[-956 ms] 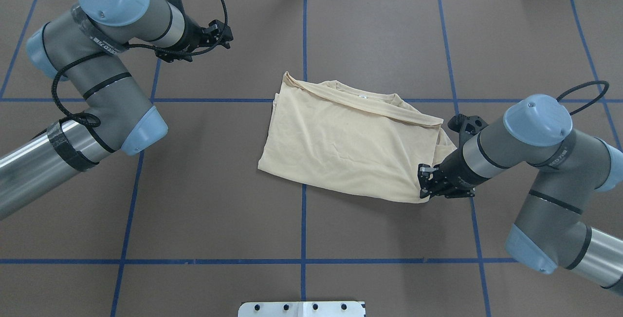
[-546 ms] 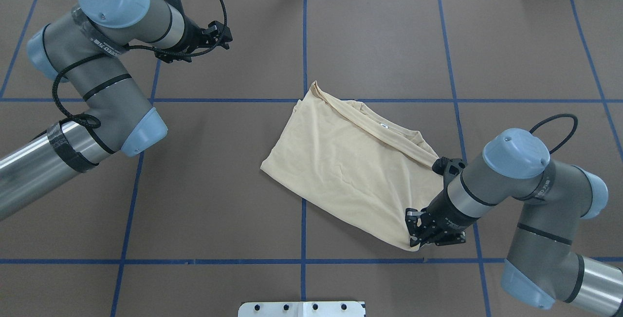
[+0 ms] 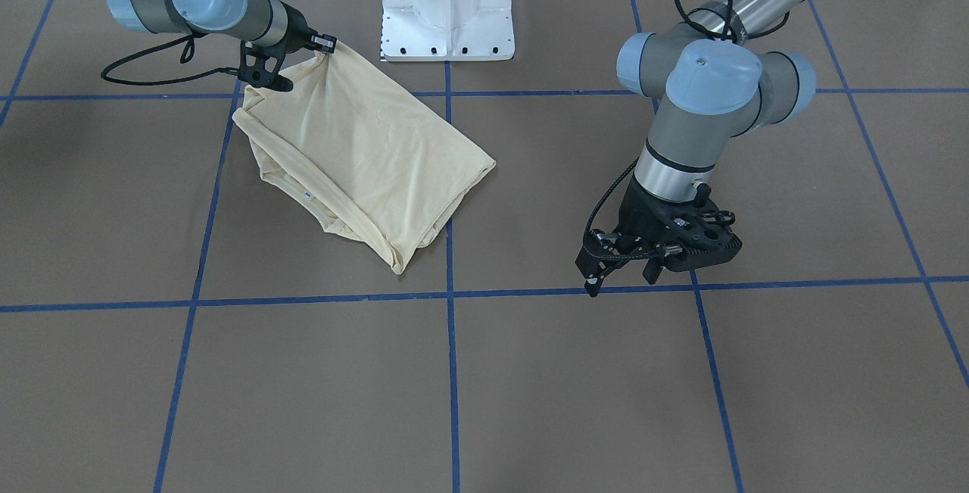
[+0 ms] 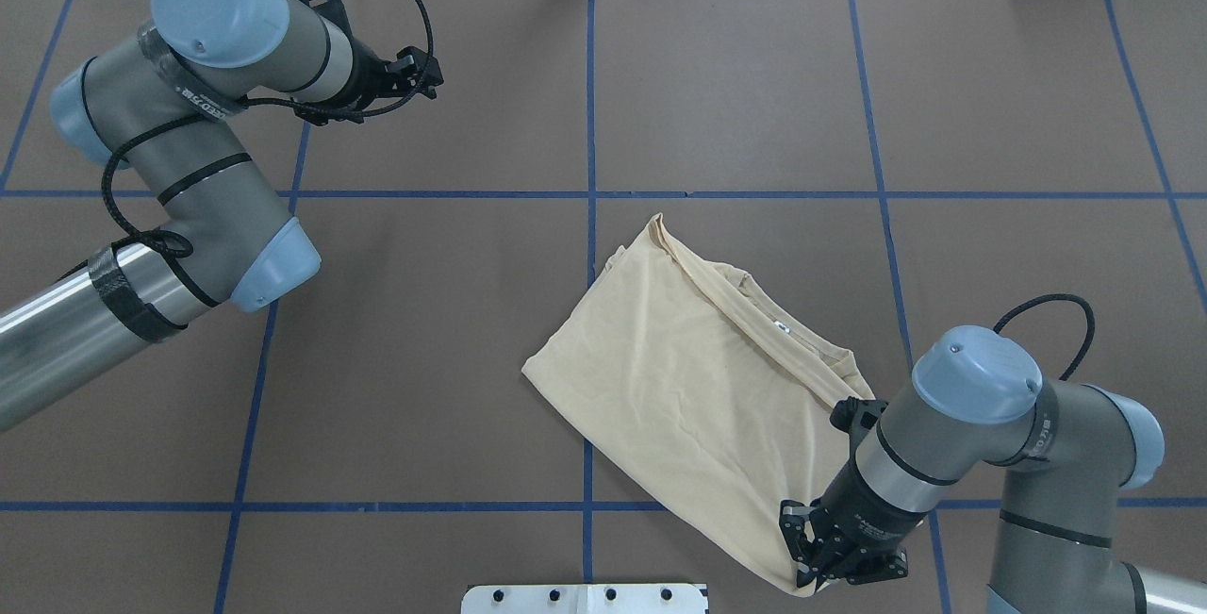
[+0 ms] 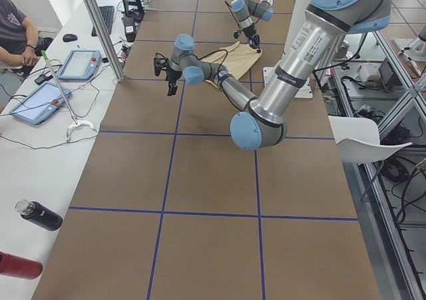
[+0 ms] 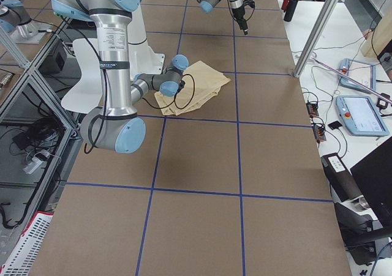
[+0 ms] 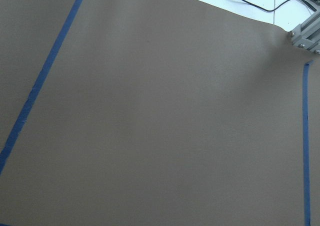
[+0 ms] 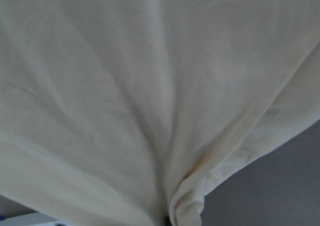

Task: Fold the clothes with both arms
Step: 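Drag the folded shirt toward the robot with the right gripper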

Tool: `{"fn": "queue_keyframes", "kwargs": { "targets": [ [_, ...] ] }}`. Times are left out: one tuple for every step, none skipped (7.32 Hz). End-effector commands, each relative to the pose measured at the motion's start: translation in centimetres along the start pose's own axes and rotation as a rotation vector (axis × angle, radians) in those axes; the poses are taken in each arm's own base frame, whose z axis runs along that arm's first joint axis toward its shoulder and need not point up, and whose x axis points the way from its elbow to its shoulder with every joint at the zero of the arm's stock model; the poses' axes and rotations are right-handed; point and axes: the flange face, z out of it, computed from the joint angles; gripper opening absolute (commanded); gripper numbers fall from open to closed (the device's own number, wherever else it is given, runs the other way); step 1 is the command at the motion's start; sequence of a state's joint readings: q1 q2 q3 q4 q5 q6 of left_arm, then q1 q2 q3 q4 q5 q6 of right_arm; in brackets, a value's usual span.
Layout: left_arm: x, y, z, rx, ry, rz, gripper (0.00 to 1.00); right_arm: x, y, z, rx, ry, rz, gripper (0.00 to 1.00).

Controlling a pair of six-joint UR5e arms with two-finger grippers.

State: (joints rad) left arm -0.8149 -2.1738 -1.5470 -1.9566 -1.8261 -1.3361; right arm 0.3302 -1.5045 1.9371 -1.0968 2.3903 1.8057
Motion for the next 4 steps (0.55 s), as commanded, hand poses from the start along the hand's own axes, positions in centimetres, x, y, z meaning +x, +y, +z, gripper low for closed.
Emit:
{"fn": "queue_keyframes", "kwargs": {
  "targets": [
    [0.05,0.42,0.18,-0.005,0.0,0.002,1.0,2.06,1.19,0.44,-0.019,0.029,0.017,0.0],
    [0.12,0.61,0.26,-0.007,0.0,0.005,1.0,2.61,1.6,0.01,-0.02,0.03,0.029,0.0],
    [0.02,0.63,0.31,-0.008,-0.001,0.005,1.0,2.69,1.61,0.21,-0.025,0.034,0.033,0.11],
    [-0.02,0.63,0.38,-0.01,-0.002,0.004,1.0,2.62,1.63,0.2,-0.023,0.033,0.044,0.99]
  ]
}}
